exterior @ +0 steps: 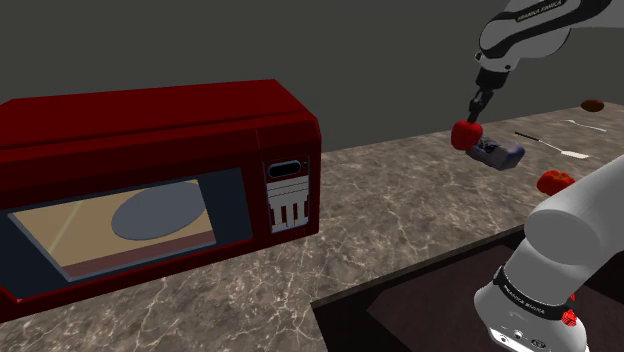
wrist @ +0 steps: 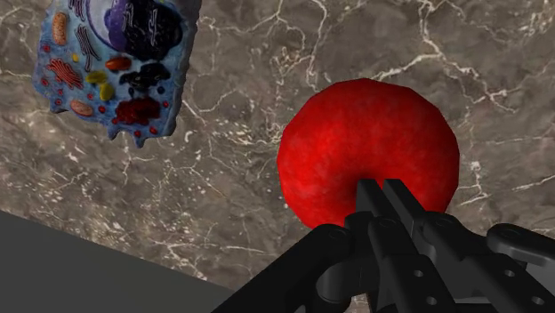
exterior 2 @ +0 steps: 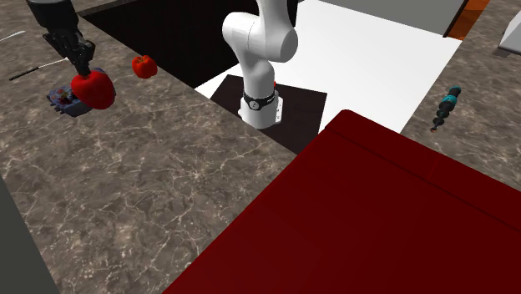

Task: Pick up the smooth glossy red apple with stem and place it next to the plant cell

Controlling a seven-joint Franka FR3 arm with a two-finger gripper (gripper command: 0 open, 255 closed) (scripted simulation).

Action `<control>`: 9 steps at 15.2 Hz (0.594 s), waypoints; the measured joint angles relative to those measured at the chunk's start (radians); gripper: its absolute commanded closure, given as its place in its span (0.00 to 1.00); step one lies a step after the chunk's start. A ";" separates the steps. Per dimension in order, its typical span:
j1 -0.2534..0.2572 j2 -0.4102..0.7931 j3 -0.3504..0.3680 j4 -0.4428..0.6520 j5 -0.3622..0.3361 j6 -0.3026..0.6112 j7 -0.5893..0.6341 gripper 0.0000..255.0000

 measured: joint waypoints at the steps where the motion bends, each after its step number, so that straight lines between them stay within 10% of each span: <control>1: 0.000 0.003 -0.002 -0.010 0.000 0.013 -0.001 1.00; 9: 0.000 0.038 -0.025 -0.090 0.004 0.126 -0.010 1.00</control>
